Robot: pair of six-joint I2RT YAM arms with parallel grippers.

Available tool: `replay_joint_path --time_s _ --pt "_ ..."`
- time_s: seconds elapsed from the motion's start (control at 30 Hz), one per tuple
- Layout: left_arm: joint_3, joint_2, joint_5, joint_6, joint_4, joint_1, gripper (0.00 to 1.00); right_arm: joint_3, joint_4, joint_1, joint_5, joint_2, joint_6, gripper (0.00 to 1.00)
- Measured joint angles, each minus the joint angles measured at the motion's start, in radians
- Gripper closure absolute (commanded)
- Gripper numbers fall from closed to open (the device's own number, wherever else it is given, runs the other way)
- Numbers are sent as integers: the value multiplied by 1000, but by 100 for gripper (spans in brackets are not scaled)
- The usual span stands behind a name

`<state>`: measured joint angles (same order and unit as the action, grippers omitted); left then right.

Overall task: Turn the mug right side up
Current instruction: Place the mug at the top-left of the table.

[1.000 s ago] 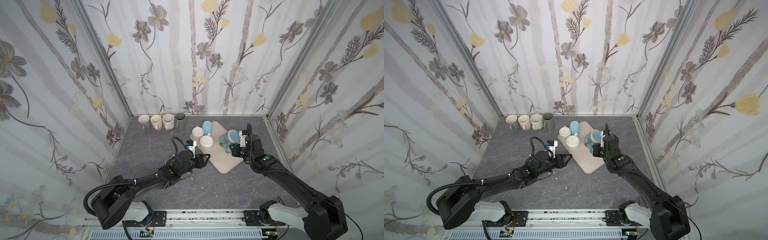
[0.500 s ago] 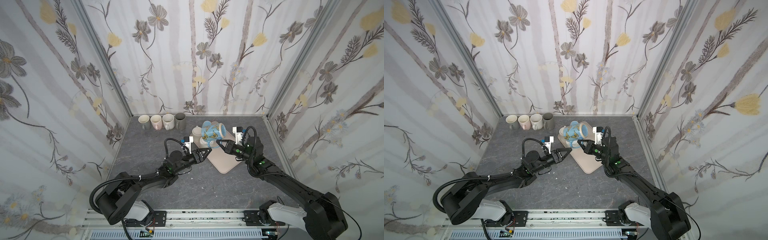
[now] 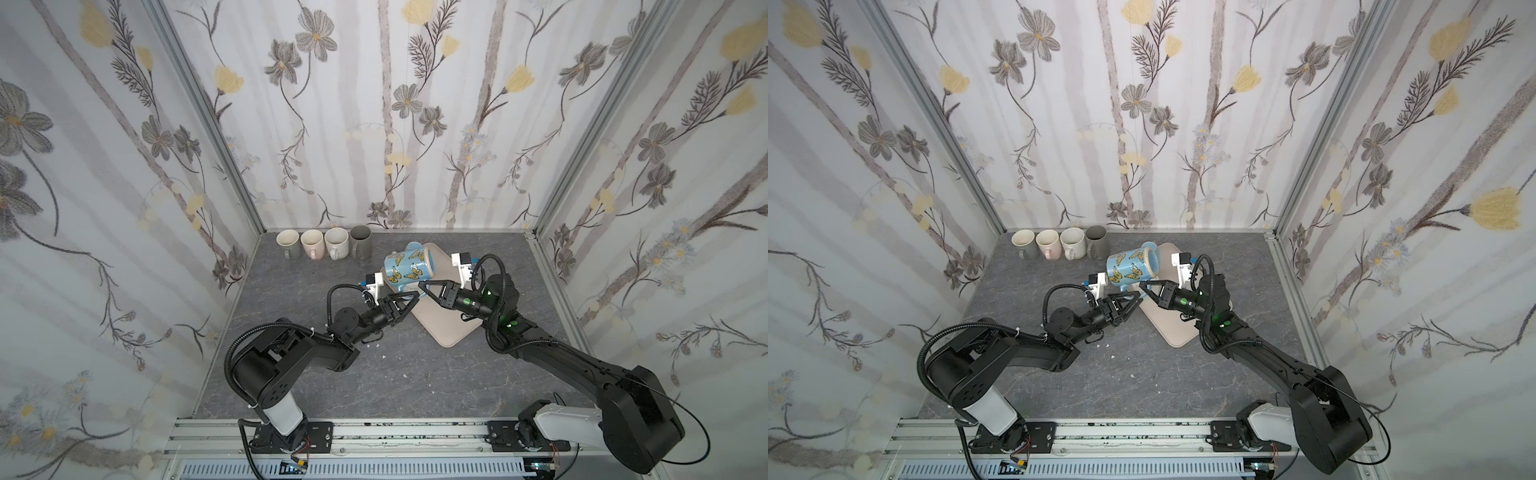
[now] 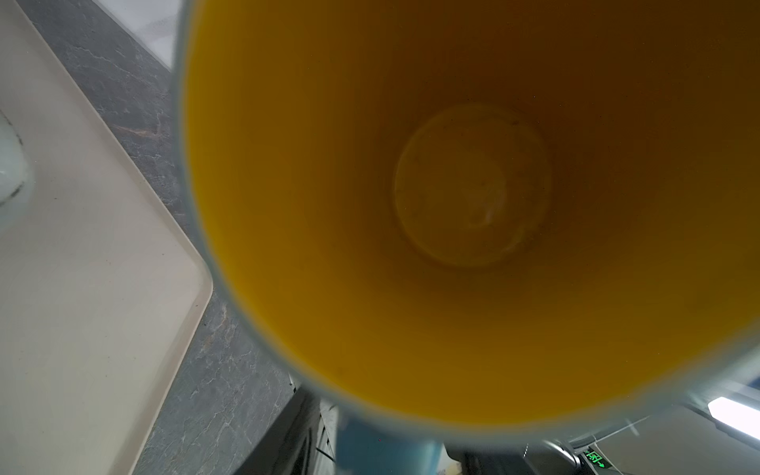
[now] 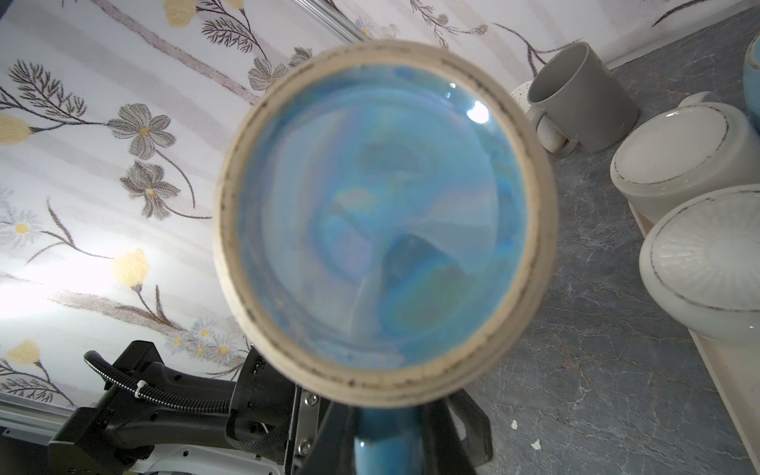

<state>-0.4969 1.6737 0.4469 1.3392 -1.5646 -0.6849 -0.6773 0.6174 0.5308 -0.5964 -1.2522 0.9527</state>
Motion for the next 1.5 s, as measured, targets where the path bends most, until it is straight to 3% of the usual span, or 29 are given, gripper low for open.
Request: replay_joint_path --time_s 0.23,0.47,0.53,0.63,0.67,0.87,1.03,1.27,1.5 --pt "24 -28 2 26 -18 37 52 10 3 0 -5 0 11 100" --pt "16 -93 27 10 24 55 64 10 106 1 -57 -38 39 100" --pt "2 -105 40 3 51 55 71 10 139 4 -71 -54 53 100" --pt "-6 -126 64 -17 103 59 97 2 181 9 -94 -80 69 100" --pt "-6 -137 64 -28 109 64 100 -4 183 10 -93 -89 89 100" --pt "18 -264 112 -81 255 118 100 -25 171 17 -114 -117 79 61" --pt "7 -450 89 -195 549 200 100 -64 62 10 -66 -118 16 40" --pt "-112 -601 31 -432 1046 341 100 -146 -142 -2 32 -115 -98 36" --pt "-329 -560 -136 -763 1499 432 100 -274 -434 7 170 -185 -251 36"
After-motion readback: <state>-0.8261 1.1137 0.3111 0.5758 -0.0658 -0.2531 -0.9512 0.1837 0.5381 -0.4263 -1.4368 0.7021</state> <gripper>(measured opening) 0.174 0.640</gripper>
